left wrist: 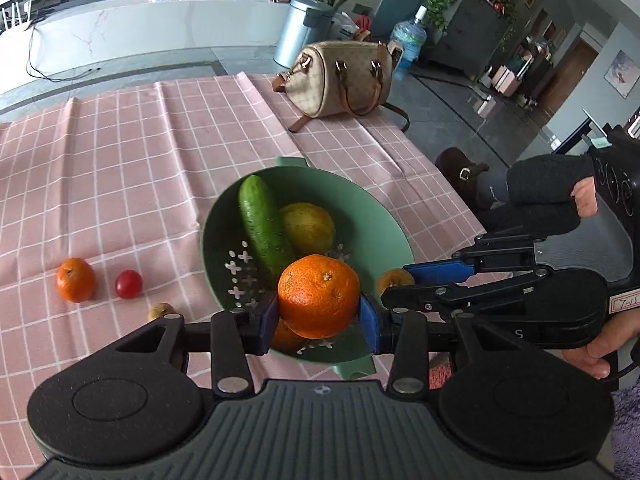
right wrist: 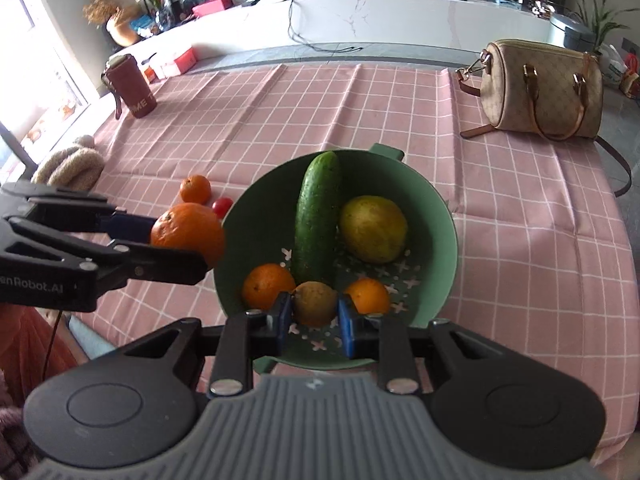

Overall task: Organize fruits
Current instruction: 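Lower the orange and kiwi into the colander and open both grippers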

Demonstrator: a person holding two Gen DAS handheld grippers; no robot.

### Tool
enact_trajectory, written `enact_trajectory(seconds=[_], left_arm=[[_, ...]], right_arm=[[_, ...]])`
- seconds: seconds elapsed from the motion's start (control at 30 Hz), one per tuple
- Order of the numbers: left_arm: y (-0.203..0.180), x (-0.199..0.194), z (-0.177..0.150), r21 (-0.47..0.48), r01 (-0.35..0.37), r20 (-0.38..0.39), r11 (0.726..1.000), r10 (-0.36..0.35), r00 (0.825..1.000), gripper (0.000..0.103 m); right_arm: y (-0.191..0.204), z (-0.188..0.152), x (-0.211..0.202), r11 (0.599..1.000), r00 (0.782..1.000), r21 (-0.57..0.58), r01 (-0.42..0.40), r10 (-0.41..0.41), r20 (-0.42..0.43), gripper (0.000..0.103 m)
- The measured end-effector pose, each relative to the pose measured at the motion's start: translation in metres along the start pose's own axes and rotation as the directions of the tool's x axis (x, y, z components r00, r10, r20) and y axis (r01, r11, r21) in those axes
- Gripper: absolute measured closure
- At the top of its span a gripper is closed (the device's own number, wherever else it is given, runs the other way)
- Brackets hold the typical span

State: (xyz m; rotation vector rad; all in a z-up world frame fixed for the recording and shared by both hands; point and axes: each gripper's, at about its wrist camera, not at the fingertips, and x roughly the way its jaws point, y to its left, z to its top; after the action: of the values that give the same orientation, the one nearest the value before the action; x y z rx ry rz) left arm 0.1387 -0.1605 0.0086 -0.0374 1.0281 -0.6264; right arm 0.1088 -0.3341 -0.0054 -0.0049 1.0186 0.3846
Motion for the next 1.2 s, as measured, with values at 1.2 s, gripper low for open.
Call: enact_trajectory(seconds=[1.2], left_arm=[[-0.025,0.086,0.011,0.177,0.109,-0.325,0.978,-0.047,0.945,0.052]], right_arm=[[-0.027,0.024,0.071,0.884,0.938,-0.445,-0.142,-0.023,-0.346,0.082]])
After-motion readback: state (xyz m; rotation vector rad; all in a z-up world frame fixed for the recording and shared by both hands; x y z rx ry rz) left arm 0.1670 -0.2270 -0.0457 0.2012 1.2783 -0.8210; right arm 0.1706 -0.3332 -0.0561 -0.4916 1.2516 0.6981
